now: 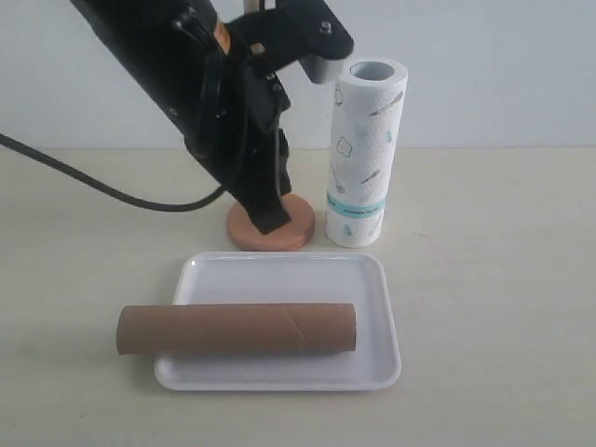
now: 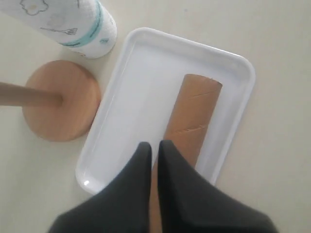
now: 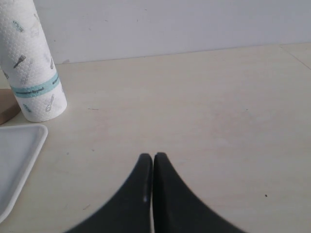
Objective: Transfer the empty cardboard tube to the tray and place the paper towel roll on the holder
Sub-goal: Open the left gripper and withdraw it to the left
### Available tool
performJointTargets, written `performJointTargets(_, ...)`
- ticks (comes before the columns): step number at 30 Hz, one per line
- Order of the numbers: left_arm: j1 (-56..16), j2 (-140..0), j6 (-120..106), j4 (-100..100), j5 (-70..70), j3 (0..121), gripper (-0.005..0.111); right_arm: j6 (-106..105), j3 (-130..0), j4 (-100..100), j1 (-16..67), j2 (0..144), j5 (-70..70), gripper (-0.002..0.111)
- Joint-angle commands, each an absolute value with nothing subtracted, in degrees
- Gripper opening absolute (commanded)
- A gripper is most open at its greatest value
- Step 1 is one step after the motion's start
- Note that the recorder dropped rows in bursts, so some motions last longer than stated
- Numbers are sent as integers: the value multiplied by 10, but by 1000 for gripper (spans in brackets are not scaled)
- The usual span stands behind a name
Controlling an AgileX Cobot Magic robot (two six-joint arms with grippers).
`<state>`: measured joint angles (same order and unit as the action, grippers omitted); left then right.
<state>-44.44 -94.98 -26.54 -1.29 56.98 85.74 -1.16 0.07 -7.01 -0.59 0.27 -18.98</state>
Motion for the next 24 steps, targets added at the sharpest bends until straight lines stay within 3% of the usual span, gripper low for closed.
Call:
performJointTargets(1, -446, -894, -233, -33, 606, 846, 4, -12, 0, -69, -10, 0, -186, 0)
performJointTargets(11, -446, -715, -160, -39, 658, 758, 4, -12, 0, -69, -10, 0, -187, 0)
performJointTargets(24, -446, -592, -160, -39, 655, 754, 4, -12, 0, -69, -10, 0, -187, 0)
